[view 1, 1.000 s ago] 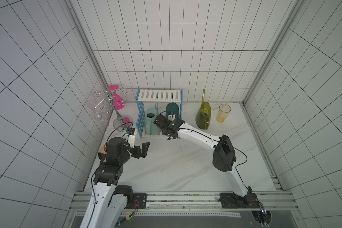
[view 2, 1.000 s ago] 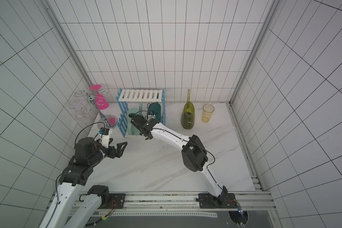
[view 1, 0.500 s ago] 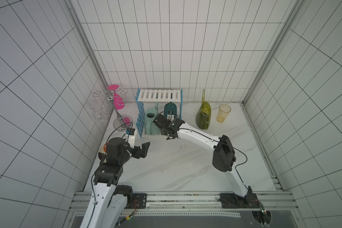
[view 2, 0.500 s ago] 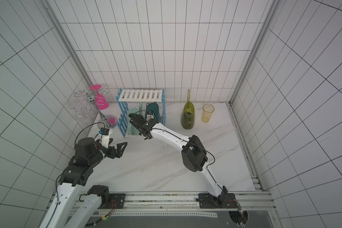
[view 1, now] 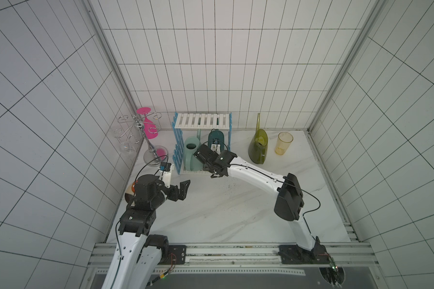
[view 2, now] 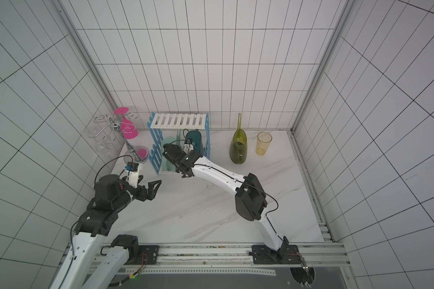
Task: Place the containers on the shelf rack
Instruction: 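Place the container on the shelf, then pick up a container from the center of the board.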
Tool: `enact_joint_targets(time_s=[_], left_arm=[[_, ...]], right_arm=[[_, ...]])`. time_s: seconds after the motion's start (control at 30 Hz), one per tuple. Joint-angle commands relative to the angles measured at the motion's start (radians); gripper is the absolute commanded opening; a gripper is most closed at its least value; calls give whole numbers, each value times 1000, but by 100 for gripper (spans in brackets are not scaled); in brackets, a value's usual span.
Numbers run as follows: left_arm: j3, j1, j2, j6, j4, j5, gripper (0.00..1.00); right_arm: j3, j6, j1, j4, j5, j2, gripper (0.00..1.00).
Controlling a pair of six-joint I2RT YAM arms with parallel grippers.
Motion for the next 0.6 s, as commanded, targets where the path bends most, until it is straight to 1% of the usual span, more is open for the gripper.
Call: enact_joint_targets(time_s=[0.0,0.2,0.23,0.3,0.37,0.47,0.5,0.53,0.57], left_arm=[[-3,3,-9,10,12,-2,99],[16,5,-3,19,6,-3,99],[23,4,-1,25,2,7,99],[38,4,6,48,-6,52,98],[54,0,17,85,-17,150,99],[94,-12,46,173,-41,376,98],[109,-15,59,182,-38,439,98],[128,-15,77,185,-25,503,98],[140,-17,94,172,-8,529,98]], right_arm=[[-63,-22,17,18,39,-95,50],[-176,-36,69,22,87,-221,59],[-206,-36,78,22,97,-253,61],[-283,-36,92,21,116,-326,67],[-378,-24,95,22,133,-411,70],[-513,-25,84,22,176,-548,80],[-560,-26,70,19,180,-593,82],[-619,-26,32,18,166,-647,85],[-658,-30,-3,18,145,-683,85]])
